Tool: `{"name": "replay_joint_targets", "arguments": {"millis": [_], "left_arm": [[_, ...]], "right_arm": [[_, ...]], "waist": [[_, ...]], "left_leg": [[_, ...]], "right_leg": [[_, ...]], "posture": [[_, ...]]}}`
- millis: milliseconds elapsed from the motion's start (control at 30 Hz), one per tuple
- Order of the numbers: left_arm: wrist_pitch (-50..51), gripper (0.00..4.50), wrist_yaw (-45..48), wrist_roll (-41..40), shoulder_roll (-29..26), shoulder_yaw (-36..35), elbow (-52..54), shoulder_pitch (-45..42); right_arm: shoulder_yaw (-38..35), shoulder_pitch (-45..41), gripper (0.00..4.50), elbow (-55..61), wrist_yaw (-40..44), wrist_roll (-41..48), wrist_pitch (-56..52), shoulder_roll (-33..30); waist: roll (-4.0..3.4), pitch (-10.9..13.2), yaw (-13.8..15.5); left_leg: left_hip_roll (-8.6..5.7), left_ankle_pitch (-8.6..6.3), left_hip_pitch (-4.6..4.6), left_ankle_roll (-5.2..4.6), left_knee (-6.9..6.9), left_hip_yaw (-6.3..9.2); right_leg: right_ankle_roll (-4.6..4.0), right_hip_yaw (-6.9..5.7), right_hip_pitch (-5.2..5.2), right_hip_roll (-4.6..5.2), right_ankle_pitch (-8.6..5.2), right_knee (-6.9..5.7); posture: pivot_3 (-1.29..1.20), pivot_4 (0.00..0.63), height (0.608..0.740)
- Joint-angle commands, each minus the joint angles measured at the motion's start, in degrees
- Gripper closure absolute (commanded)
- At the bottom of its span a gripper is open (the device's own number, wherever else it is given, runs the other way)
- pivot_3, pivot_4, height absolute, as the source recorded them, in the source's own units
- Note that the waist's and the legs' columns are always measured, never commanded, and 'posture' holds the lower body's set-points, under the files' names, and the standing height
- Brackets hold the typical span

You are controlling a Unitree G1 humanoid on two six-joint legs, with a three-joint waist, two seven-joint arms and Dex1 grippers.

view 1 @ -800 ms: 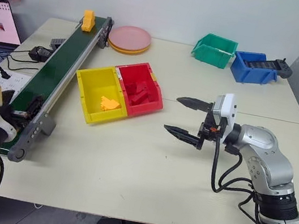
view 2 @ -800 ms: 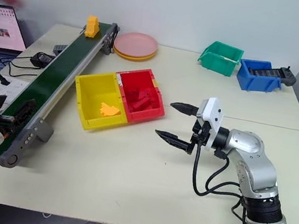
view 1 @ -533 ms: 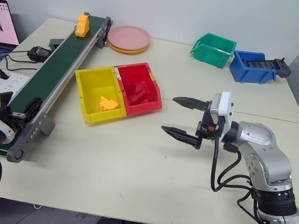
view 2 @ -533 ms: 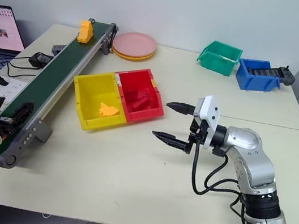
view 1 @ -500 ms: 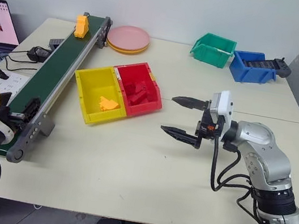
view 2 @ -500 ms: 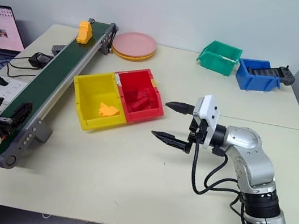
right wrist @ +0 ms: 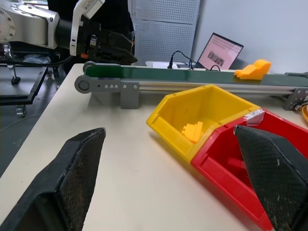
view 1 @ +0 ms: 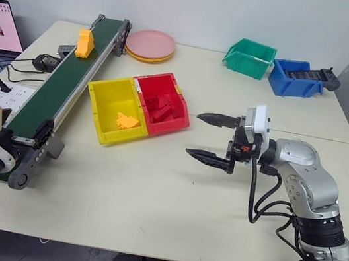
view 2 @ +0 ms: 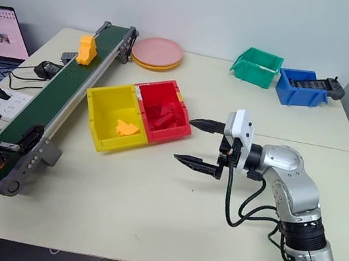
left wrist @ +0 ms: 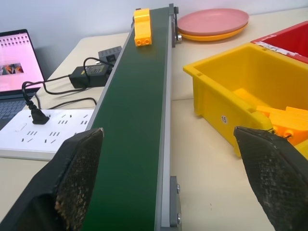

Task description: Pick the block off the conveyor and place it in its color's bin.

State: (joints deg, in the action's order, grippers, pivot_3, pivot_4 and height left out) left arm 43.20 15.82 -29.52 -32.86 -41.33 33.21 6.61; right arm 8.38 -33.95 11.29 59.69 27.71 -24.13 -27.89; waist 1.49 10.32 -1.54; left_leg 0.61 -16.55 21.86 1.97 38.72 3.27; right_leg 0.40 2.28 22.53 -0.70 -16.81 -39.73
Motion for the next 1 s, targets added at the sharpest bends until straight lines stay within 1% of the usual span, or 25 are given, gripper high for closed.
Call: {"name": "replay_joint_targets", "arguments": {"millis": [33, 200, 433, 700, 867, 1000], "left_arm": [[1.1, 0.03, -0.6, 0.2, -1.6, -0.3, 0.2, -0.5], [1.7, 0.03, -0.9, 0.2, -1.9, -0.4, -1.2, -1.6], [1.4, 0.03, -0.6, 0.7, -2.6, -0.2, -3.4, -2.8], [2.4, 0.03, -1.2, 0.6, -2.8, -0.7, -5.4, -3.9], [3.9, 0.03, -0.6, 0.1, -4.0, -1.1, -6.8, -4.3], [7.0, 0.03, 1.9, -1.2, -7.3, -1.3, -10.9, -4.9]], "right_arm": [[0.2, -1.3, 0.00, 3.9, -0.6, 0.9, -3.3, -1.0], [0.4, -1.2, 0.00, 5.5, -0.7, 1.7, -5.8, -1.4], [-0.4, -1.2, 0.00, 5.9, 3.0, 4.1, -4.0, -1.4], [0.0, -0.7, 0.00, 7.2, 3.9, 3.9, -4.0, -1.7], [0.1, -0.9, 0.00, 7.7, 4.0, 3.9, -4.5, -1.9], [0.4, -1.3, 0.00, 7.7, 3.9, 3.6, -4.5, -1.8]], "waist": [[0.00, 0.0, 0.0], [-0.01, 0.0, 0.0], [-0.02, 0.0, 0.0], [-0.01, 0.0, 0.0], [-0.01, 0.0, 0.0], [-0.02, 0.0, -0.1]], "left_leg": [[0.00, 0.00, -0.01, 0.00, 0.00, -0.01], [0.00, 0.00, 0.01, 0.00, -0.03, -0.03], [0.00, 0.00, 0.02, 0.00, -0.03, -0.02], [0.00, 0.00, 0.02, 0.00, -0.03, -0.02], [0.00, 0.00, 0.02, 0.00, -0.04, -0.01], [0.00, 0.00, 0.01, 0.00, -0.04, 0.01]], "right_leg": [[0.00, 0.02, 0.00, 0.00, 0.00, 0.00], [0.00, 0.03, 0.00, 0.00, 0.00, 0.09], [0.00, 0.02, 0.00, 0.00, 0.00, 0.11], [0.00, 0.03, 0.00, 0.00, 0.00, 0.11], [0.00, 0.02, 0.00, 0.00, 0.00, 0.12], [0.00, 0.00, 0.01, 0.00, 0.00, 0.11]], "posture": [[0.00, 0.150, 0.740], [0.00, 0.150, 0.740], [0.00, 0.150, 0.740], [0.00, 0.150, 0.740], [0.00, 0.150, 0.740], [0.00, 0.150, 0.740]]}}
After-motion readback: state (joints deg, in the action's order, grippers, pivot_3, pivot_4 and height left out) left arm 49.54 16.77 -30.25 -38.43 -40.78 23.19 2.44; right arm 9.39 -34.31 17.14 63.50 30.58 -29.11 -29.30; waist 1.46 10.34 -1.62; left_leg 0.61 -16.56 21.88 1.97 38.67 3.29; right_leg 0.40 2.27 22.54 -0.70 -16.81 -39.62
